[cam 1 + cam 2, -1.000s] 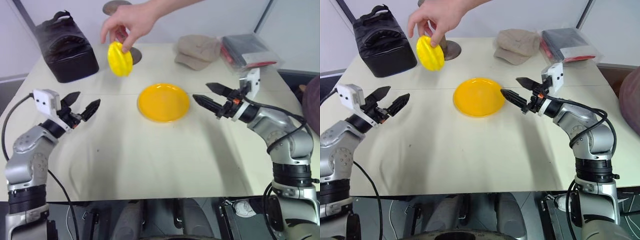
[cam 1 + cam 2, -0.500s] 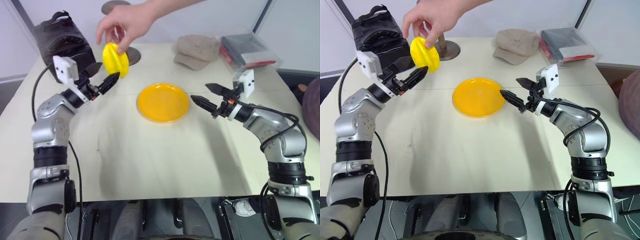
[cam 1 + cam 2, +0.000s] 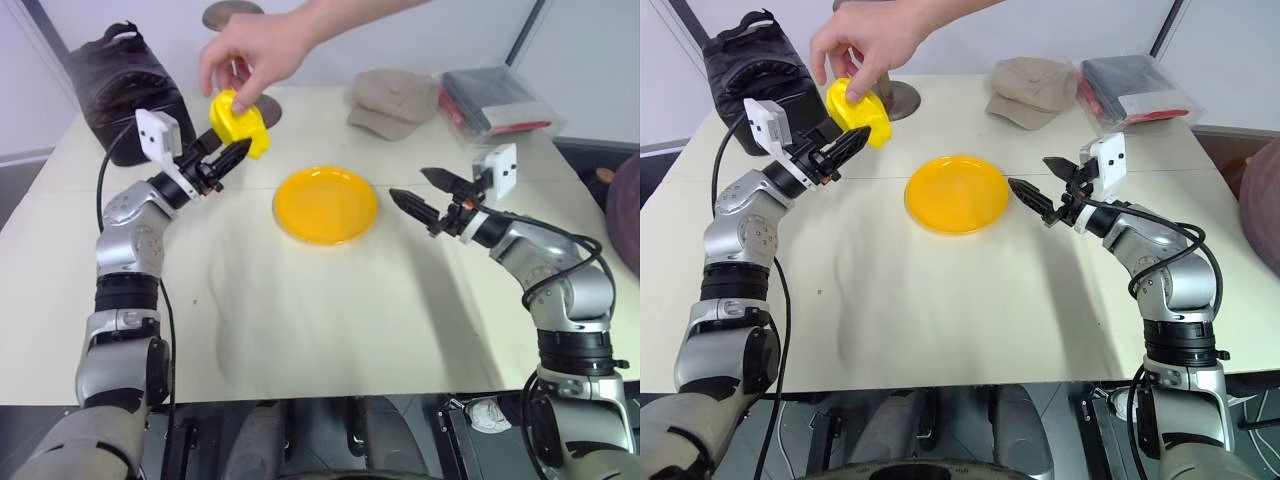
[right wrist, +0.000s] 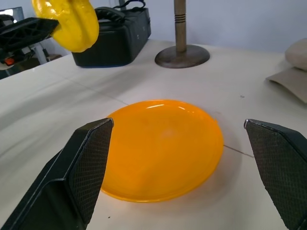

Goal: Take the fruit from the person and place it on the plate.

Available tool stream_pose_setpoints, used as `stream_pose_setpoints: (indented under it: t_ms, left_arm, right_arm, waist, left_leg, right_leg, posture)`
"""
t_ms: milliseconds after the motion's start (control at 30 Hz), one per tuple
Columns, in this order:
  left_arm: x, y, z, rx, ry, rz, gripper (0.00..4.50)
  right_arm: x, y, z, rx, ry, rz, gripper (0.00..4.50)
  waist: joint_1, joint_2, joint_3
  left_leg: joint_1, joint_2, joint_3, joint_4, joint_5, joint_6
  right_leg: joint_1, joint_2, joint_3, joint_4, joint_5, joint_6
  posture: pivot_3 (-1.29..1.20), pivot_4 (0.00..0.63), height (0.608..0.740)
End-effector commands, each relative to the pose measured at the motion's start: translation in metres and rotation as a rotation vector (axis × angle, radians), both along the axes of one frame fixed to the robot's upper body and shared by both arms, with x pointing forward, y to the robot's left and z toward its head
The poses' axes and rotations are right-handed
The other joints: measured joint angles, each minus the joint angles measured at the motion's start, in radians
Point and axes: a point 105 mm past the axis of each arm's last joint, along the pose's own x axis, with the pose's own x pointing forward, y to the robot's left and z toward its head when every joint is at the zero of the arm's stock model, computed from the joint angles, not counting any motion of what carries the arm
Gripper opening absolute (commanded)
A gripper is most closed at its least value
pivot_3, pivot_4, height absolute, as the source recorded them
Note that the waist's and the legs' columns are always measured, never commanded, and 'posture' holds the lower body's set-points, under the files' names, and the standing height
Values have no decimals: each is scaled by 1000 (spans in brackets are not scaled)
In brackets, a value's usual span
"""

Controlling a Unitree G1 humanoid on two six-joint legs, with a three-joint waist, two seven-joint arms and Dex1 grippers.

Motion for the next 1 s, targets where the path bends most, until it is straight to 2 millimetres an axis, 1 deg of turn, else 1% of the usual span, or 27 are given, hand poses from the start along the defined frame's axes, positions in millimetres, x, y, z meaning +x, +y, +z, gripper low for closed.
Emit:
stream_pose_setpoints:
  t_ms: [33, 200, 300, 467, 500, 567, 667, 733, 833, 900, 1000]
  left_arm:
    - [-3, -1, 20, -3, -75, -2, 2080]
    - [-3, 0, 19, 10, -73, 13, 2080]
    - [-3, -3, 14, 37, -54, 5, 2080]
    - [1, -28, -7, 191, -17, -66, 2080]
    - [3, -37, -11, 234, -11, -91, 2080]
    - [6, -48, -16, 284, -8, -124, 2080]
    - [21, -68, -28, 473, -15, -123, 2080]
    - [26, -81, -30, 520, -19, -144, 2080]
    - [30, -92, -33, 579, -24, -170, 2080]
    - [31, -97, -39, 627, -15, -189, 2080]
    - [31, -102, -45, 670, -6, -211, 2080]
  right_arm:
    - [-3, -1, 17, 3, -84, -9, 4500]
    - [-2, -2, 17, 4, -84, -10, 4500]
    - [-2, -1, 16, 4, -82, -10, 4500]
    - [-2, 0, 15, 4, -78, -6, 4500]
    - [-3, 1, 15, 4, -77, -3, 4500]
    - [-3, 2, 14, 6, -77, 0, 4500]
    - [-5, 6, 13, 15, -81, 2, 4500]
    - [-7, 8, 12, 25, -85, -1, 4500]
    - [-10, 10, 10, 35, -86, -8, 4500]
    - [-13, 9, 7, 38, -86, -21, 4500]
    - [-16, 7, 6, 45, -87, -41, 4500]
  waist:
    - [0, 0, 0]
    - [0, 0, 0]
    - [0, 0, 0]
    - [2, 0, 0]
    - [2, 0, 0]
    - [4, 0, 0]
    - [8, 0, 0]
    - [12, 0, 0]
    - [13, 0, 0]
    - [12, 0, 0]
    - [12, 0, 0]
  left_leg:
    - [0, 0, 0, 0, 0, 0]
    - [0, 0, 0, 0, 0, 0]
    - [0, 0, 0, 0, 0, 0]
    - [0, 0, 0, 0, 0, 0]
    - [0, 0, 0, 0, 0, 0]
    - [0, 0, 0, 0, 0, 0]
    - [0, -1, 0, 1, 0, 0]
    - [0, -1, 0, 1, 0, 0]
    - [0, 0, 1, 1, -1, 1]
    - [0, 0, 1, 1, -1, 2]
    - [0, 0, 1, 1, -1, 2]
  right_leg:
    - [0, 0, 0, 0, 0, 0]
    - [0, 0, 0, 0, 0, 0]
    - [0, 0, 0, 0, 0, 0]
    - [0, 0, 0, 0, 0, 0]
    - [0, 0, 0, 0, 0, 0]
    - [0, 0, 0, 0, 0, 0]
    - [0, 0, 0, 0, 0, 1]
    - [1, 1, 0, -1, 0, 1]
    - [0, 1, 0, -1, 0, 1]
    - [0, 1, 0, -1, 0, 1]
    - [0, 1, 0, 0, 0, 1]
  posture:
    - [0, 150, 740]
    - [0, 150, 740]
    - [0, 150, 740]
    - [0, 150, 740]
    - [0, 150, 740]
    - [0, 150, 740]
    - [0, 150, 740]
    - [0, 150, 740]
    - [0, 150, 740]
    - [0, 150, 740]
    - [0, 150, 740]
